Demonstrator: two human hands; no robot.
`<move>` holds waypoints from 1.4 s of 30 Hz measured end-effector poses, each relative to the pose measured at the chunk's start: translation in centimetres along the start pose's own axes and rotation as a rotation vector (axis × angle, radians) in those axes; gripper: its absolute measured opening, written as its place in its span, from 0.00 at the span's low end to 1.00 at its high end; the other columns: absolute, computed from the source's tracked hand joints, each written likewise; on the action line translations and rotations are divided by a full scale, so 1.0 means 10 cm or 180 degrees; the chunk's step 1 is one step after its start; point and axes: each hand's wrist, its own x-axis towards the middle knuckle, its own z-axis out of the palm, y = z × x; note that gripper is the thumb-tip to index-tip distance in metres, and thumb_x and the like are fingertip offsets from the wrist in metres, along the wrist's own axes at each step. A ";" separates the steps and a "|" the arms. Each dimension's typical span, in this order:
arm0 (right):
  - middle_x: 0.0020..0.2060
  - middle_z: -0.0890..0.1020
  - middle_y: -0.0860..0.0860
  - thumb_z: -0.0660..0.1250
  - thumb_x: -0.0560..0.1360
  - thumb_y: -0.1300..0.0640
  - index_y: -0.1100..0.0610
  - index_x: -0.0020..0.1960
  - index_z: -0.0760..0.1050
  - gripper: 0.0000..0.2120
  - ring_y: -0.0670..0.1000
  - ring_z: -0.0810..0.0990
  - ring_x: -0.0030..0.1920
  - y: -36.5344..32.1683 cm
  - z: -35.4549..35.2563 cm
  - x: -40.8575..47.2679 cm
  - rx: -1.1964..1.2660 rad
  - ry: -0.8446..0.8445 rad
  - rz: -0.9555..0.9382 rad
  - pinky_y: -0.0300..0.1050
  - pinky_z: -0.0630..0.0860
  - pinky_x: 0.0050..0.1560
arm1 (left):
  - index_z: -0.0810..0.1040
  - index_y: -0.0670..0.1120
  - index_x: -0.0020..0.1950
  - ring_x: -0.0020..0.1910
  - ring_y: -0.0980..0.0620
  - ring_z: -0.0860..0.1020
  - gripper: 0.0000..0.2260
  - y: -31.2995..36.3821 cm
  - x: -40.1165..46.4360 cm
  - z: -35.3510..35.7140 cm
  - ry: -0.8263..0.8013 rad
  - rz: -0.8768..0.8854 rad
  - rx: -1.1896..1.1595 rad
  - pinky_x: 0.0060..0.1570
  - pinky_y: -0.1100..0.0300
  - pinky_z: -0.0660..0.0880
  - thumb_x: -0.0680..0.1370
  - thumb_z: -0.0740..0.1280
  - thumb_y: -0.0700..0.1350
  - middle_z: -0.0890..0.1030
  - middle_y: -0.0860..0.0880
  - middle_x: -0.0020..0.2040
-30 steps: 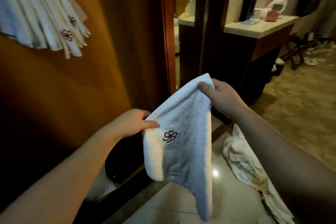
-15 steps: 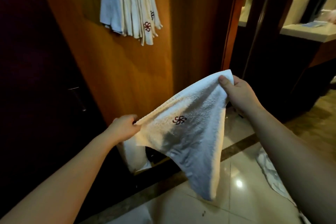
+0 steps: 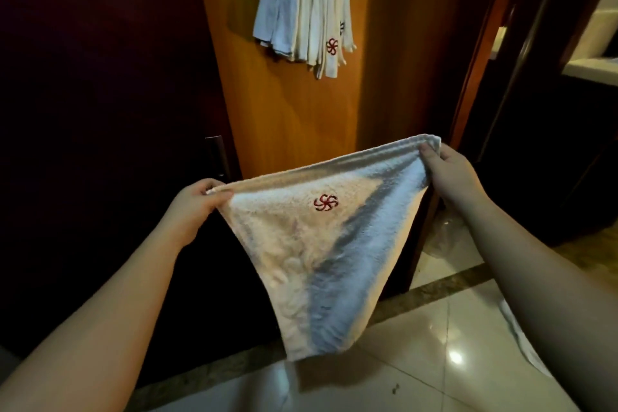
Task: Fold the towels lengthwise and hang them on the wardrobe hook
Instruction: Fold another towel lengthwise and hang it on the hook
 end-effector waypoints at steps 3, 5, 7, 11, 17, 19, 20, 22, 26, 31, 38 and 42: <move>0.43 0.83 0.45 0.60 0.82 0.41 0.47 0.48 0.79 0.14 0.46 0.81 0.45 -0.12 0.09 -0.08 0.0240 0.0013 0.0028 0.43 0.74 0.44 | 0.78 0.38 0.55 0.44 0.46 0.80 0.12 0.00 -0.04 -0.18 -0.0138 -0.0017 -0.1268 0.49 0.52 0.76 0.75 0.70 0.43 0.81 0.46 0.43; 0.45 0.85 0.48 0.60 0.81 0.40 0.49 0.49 0.80 0.15 0.50 0.83 0.47 -0.18 0.13 -0.10 0.0423 -0.0041 0.0095 0.48 0.78 0.50 | 0.74 0.36 0.64 0.49 0.43 0.79 0.21 0.02 -0.09 -0.23 -0.0280 0.0034 -0.1658 0.54 0.47 0.75 0.74 0.69 0.45 0.79 0.42 0.49; 0.46 0.86 0.51 0.61 0.80 0.40 0.50 0.49 0.81 0.16 0.53 0.85 0.49 -0.20 0.16 -0.08 0.0690 -0.0106 0.0229 0.55 0.79 0.57 | 0.72 0.35 0.68 0.53 0.42 0.79 0.24 0.07 -0.15 -0.24 -0.0273 0.0033 -0.2006 0.59 0.46 0.75 0.75 0.69 0.45 0.78 0.40 0.54; 0.40 0.87 0.51 0.63 0.82 0.52 0.57 0.48 0.81 0.12 0.52 0.86 0.42 -0.22 0.28 -0.02 0.1373 -0.0238 0.0707 0.55 0.79 0.59 | 0.76 0.38 0.64 0.52 0.45 0.83 0.19 0.22 -0.29 -0.27 -0.0040 -0.0301 -0.2395 0.58 0.46 0.78 0.76 0.69 0.45 0.81 0.40 0.56; 0.40 0.87 0.54 0.64 0.82 0.55 0.62 0.55 0.78 0.11 0.51 0.87 0.39 -0.41 0.49 -0.18 0.2181 -0.0502 0.1547 0.46 0.84 0.40 | 0.79 0.40 0.49 0.34 0.47 0.85 0.08 0.57 -0.60 -0.10 0.0573 -0.0885 -0.2734 0.41 0.48 0.79 0.82 0.65 0.44 0.86 0.44 0.37; 0.45 0.87 0.55 0.64 0.82 0.54 0.62 0.58 0.78 0.12 0.52 0.87 0.44 -0.52 0.57 -0.32 0.2323 -0.0588 0.1614 0.46 0.82 0.42 | 0.79 0.39 0.48 0.32 0.47 0.85 0.09 0.68 -0.74 0.02 0.0662 -0.0928 -0.2790 0.40 0.48 0.80 0.81 0.66 0.44 0.85 0.44 0.35; 0.46 0.87 0.55 0.64 0.82 0.53 0.62 0.58 0.78 0.13 0.52 0.87 0.46 -0.59 0.60 -0.40 0.2424 -0.0646 0.1598 0.46 0.81 0.43 | 0.79 0.39 0.49 0.33 0.47 0.85 0.09 0.73 -0.82 0.09 0.0689 -0.0900 -0.2808 0.40 0.49 0.80 0.81 0.67 0.45 0.86 0.44 0.36; 0.46 0.87 0.55 0.63 0.82 0.53 0.62 0.57 0.78 0.13 0.52 0.87 0.46 -0.72 0.67 -0.61 0.2489 -0.0710 0.1535 0.46 0.81 0.44 | 0.80 0.40 0.51 0.37 0.46 0.86 0.08 0.81 -0.95 0.24 0.0675 -0.0810 -0.2902 0.43 0.48 0.81 0.81 0.67 0.45 0.86 0.44 0.39; 0.45 0.86 0.53 0.59 0.82 0.44 0.55 0.51 0.79 0.17 0.53 0.85 0.47 -0.90 0.88 -1.07 0.1213 -0.0541 0.0932 0.53 0.81 0.52 | 0.80 0.40 0.59 0.48 0.43 0.85 0.11 0.88 -1.19 0.59 0.0478 -0.0606 -0.3024 0.56 0.41 0.79 0.82 0.65 0.45 0.86 0.41 0.49; 0.40 0.84 0.49 0.56 0.84 0.45 0.51 0.52 0.80 0.16 0.41 0.81 0.38 -1.01 1.00 -1.43 0.0742 -0.0698 -0.0043 0.30 0.74 0.34 | 0.80 0.41 0.61 0.52 0.42 0.84 0.11 0.93 -1.45 0.91 0.0206 -0.0316 -0.2841 0.58 0.43 0.79 0.82 0.63 0.44 0.85 0.40 0.51; 0.42 0.82 0.39 0.55 0.84 0.49 0.43 0.57 0.77 0.11 0.33 0.80 0.45 -0.97 0.95 -1.58 0.0927 -0.0815 -0.0274 0.25 0.72 0.38 | 0.81 0.57 0.56 0.52 0.60 0.83 0.09 0.85 -1.56 1.05 0.0035 0.0286 -0.1642 0.50 0.64 0.78 0.82 0.62 0.49 0.85 0.56 0.50; 0.41 0.84 0.44 0.56 0.84 0.49 0.44 0.52 0.78 0.11 0.38 0.82 0.41 -0.96 0.91 -1.58 0.1104 -0.0662 -0.0227 0.29 0.75 0.36 | 0.80 0.57 0.55 0.53 0.59 0.83 0.08 0.86 -1.57 1.08 0.0132 0.0438 -0.1519 0.51 0.63 0.77 0.82 0.62 0.49 0.85 0.55 0.51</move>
